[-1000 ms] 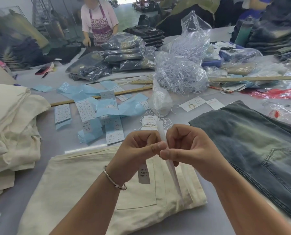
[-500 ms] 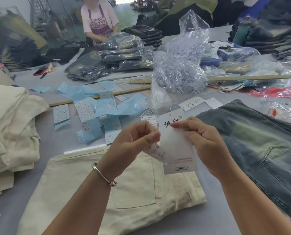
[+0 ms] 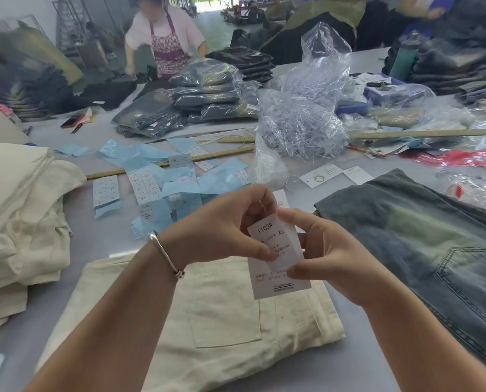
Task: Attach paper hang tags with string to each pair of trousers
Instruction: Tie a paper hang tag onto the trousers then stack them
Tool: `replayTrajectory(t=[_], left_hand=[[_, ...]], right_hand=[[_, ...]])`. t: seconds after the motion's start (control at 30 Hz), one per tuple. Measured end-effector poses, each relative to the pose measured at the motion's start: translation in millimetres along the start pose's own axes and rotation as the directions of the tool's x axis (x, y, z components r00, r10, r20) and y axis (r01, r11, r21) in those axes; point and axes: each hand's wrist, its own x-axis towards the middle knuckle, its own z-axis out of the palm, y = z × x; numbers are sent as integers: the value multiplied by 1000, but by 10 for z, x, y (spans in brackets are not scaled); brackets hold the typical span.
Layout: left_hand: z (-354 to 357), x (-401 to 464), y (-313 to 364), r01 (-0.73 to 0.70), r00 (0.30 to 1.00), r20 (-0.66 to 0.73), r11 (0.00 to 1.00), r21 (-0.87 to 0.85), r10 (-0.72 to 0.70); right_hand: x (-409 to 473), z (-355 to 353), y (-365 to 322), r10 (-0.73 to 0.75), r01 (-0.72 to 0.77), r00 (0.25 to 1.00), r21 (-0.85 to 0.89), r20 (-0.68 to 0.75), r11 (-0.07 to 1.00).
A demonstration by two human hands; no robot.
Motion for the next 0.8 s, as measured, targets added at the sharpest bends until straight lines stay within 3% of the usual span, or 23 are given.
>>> replayTrajectory(t=[0.17,0.5,0.8], left_hand=[[30,-16,18,14,999,-31,997,76,-12],[49,-17,99,50,992,-129,918,394,1],[174,-65,45,12,938,-256,715,699,235]], right_hand=[[-4,16,3,-18,18,1000,8,-5,1000],[-10,51,-21,-28,28,1000,-27,-14,999],[5,52,39,-104,106,994,31,-40,994]])
